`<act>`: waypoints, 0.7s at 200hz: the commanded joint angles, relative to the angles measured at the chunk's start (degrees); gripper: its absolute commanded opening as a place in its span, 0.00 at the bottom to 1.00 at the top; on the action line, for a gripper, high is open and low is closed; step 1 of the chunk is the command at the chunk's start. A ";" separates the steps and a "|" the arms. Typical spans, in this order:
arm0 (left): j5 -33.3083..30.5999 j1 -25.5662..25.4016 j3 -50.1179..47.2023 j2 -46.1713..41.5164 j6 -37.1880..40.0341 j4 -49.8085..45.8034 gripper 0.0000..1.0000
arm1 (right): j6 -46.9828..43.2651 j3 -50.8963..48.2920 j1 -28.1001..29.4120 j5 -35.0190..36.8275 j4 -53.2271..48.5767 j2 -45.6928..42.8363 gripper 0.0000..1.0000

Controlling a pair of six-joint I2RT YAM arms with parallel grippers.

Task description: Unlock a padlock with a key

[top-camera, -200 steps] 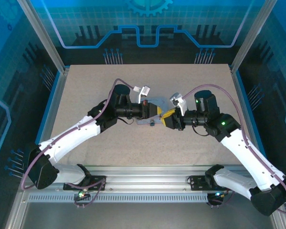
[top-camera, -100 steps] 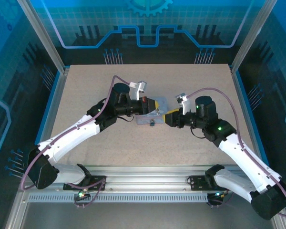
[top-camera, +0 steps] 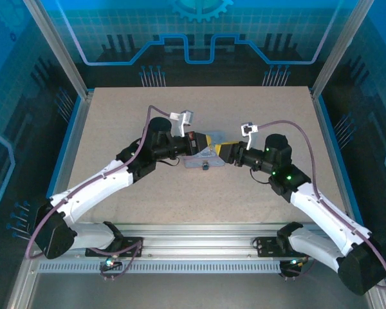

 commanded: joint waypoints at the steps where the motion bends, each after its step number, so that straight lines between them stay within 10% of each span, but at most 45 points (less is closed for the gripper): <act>1: -0.67 -0.08 -1.77 -2.70 -1.85 5.49 0.00 | 5.60 -1.57 0.04 -4.48 11.91 1.14 0.47; 140: 1.46 -0.35 -2.70 -2.03 -4.94 10.70 0.00 | 6.63 -0.82 1.53 -7.40 16.87 2.13 0.30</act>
